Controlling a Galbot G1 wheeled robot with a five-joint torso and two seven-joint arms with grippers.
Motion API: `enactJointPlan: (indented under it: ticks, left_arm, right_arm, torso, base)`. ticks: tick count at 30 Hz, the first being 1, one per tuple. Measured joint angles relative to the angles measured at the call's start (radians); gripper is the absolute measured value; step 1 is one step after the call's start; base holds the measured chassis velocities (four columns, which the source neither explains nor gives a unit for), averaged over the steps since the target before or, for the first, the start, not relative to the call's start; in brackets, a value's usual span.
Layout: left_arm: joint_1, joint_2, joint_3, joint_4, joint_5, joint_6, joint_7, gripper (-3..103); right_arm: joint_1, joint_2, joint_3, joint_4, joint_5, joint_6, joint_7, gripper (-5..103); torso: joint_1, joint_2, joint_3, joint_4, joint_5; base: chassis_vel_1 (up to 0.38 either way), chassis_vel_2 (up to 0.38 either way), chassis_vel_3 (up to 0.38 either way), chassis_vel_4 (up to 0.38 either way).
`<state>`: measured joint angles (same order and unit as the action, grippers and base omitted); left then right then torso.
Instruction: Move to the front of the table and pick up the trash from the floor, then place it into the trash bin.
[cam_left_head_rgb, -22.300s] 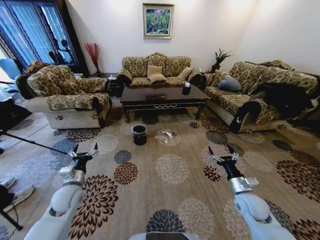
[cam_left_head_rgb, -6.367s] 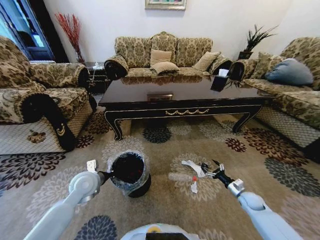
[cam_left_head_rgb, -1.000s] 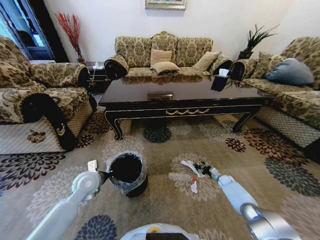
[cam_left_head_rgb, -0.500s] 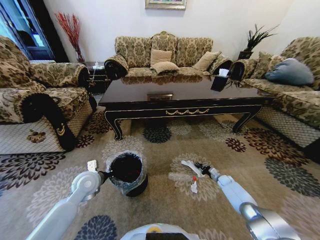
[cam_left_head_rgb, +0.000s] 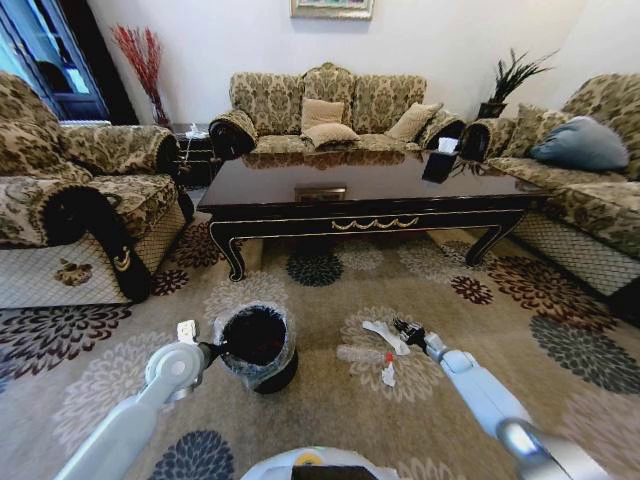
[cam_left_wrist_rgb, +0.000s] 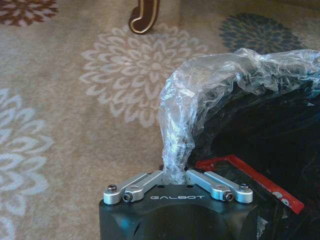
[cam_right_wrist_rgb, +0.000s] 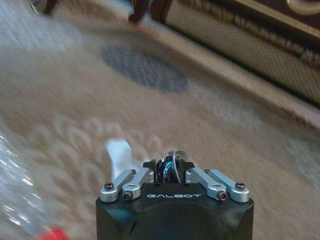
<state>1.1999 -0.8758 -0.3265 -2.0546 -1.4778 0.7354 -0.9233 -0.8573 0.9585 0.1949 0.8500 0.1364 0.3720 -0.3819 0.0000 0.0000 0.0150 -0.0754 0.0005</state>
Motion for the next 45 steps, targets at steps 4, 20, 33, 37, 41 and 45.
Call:
enactJointPlan:
  ticks: [4,20,33,37,41,45]
  left_arm:
    - [-0.040,0.001,0.061,0.000,-0.024,0.000,-0.006,0]
    - [-0.344,-0.011,0.392,0.067,-0.130,0.000,-0.057,0]
    - [-0.521,-0.083,0.606,0.122,-0.168,0.000,-0.109,0]
    - [-0.546,-0.107,0.647,0.123,-0.175,0.000,-0.118,0]
    - [-0.559,-0.116,0.666,0.121,-0.179,0.000,-0.125,0]
    - [-0.554,-0.098,0.655,0.109,-0.183,0.000,-0.130,0]
  right_arm:
    - [-0.113,-0.042,0.054,0.188,0.065,-0.005,-0.001,22]
    - [-0.459,-0.102,0.248,0.824,0.234,-0.075,0.074,22]
    - [-0.705,-0.070,0.278,1.273,0.184,-0.102,0.108,17]
    - [-0.768,-0.060,0.272,1.339,0.142,-0.102,0.107,3]
    - [-0.810,-0.050,0.262,1.353,0.095,-0.094,0.100,1]
    - [-0.830,-0.040,0.262,1.330,0.072,-0.074,0.098,0]
  torso:
    - [0.000,0.000,0.000,0.0002,-0.0006]
    - [0.000,0.000,0.000,0.0001,-0.0005]
    - [0.000,0.000,0.000,0.0005,-0.0005]
    - [0.000,0.000,0.000,0.0002,-0.0006]
    - [0.000,0.000,0.000,0.0002,-0.0006]
    - [0.000,0.000,0.000,0.0000,-0.0006]
  base:
    - [0.000,0.000,0.000,0.000]
    - [0.000,0.000,0.000,0.000]
    - [0.000,0.000,0.000,0.000]
    - [0.000,0.000,0.000,0.000]
    - [0.000,0.000,0.000,0.000]
    - [0.000,0.000,0.000,0.000]
